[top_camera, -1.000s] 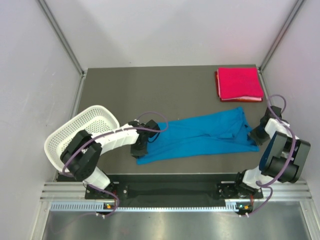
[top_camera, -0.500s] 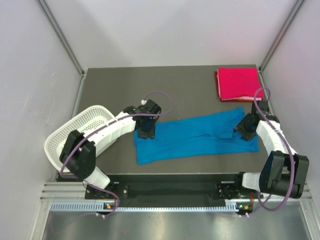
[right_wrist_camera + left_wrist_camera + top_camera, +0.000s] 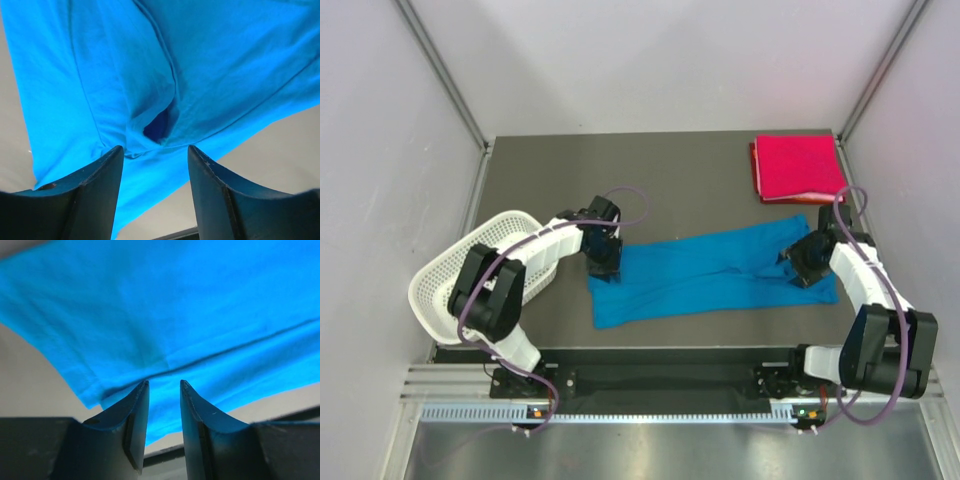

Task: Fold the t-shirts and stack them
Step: Fold the tshirt

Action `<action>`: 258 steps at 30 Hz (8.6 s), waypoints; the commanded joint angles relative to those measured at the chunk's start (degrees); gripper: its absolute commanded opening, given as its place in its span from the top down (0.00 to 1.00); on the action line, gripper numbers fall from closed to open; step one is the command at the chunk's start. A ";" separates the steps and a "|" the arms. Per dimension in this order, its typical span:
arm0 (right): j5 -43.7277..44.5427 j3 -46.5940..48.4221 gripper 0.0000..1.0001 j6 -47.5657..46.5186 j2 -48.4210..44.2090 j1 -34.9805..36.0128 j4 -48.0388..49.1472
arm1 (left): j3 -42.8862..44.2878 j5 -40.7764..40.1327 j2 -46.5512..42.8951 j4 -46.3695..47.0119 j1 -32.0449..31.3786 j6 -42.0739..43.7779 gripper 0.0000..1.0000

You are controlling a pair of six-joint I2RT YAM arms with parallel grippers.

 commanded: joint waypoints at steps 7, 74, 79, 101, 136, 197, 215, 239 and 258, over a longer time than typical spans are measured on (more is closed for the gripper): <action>-0.01 0.38 0.46 4.63 4.15 0.47 2.84 | 2.81 4.32 -2.87 0.29 -0.07 5.13 0.64; 13.96 35.79 0.55 -9.08 32.18 5.74 -6.12 | 18.28 24.52 16.98 39.03 -12.37 -13.23 0.52; 12.74 37.12 0.55 -7.50 34.90 5.39 -5.51 | 22.32 24.53 24.28 46.25 -15.80 -14.55 0.51; 12.03 36.42 1.00 -7.06 36.76 5.57 -2.17 | 36.92 24.61 40.81 46.43 -19.76 -13.32 0.53; 14.67 31.50 1.00 -19.46 33.95 10.75 7.68 | 26.64 10.73 31.50 47.30 -20.81 -15.34 1.00; 13.08 8.47 0.58 -15.32 17.86 -15.96 2.31 | 0.45 -14.22 10.05 13.38 -19.41 -14.82 0.61; 17.57 8.11 0.60 -16.82 12.86 -19.04 -1.44 | -0.62 -19.94 5.49 7.59 -19.32 -17.72 0.59; 14.48 3.11 0.73 -21.03 17.07 -18.25 4.51 | -15.37 -18.80 -5.16 9.35 -17.39 -19.03 0.67; -2.09 17.25 0.68 -30.69 12.12 -10.70 10.38 | 3.00 -11.29 -8.15 7.38 -8.35 -12.80 0.66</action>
